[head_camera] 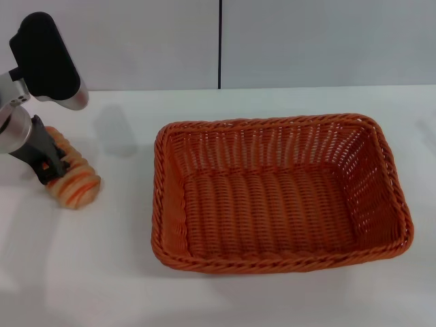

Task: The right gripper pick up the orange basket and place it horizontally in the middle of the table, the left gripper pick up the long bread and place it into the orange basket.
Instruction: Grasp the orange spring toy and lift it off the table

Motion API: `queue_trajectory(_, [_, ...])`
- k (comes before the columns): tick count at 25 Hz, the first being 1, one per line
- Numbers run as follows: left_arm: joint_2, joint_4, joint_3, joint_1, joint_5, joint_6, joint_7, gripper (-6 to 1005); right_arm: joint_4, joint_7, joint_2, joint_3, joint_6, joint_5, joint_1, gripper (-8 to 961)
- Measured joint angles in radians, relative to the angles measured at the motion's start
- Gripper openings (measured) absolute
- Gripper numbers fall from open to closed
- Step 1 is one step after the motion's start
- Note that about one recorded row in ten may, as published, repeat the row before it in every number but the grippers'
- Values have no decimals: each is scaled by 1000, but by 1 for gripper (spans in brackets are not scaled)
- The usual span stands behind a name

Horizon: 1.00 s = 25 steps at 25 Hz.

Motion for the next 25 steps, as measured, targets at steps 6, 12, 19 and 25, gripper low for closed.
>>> queue_trajectory(6, [0, -19, 6, -9, 0, 0, -15, 180, 0, 0, 0, 0, 0, 0, 0, 545])
queue_trajectory(12, [3, -43, 46, -11, 2, -22, -46, 178, 0, 0, 0, 0, 1, 0, -4, 545])
queue_trajectory(19, [3, 3, 62, 0, 1, -26, -48, 85, 2, 0, 0, 0, 6, 0, -9, 545])
queue_trajectory(25, [4, 37, 63, 2, 0, -9, -58, 28, 4, 0, 0, 0, 6, 0, -10, 545])
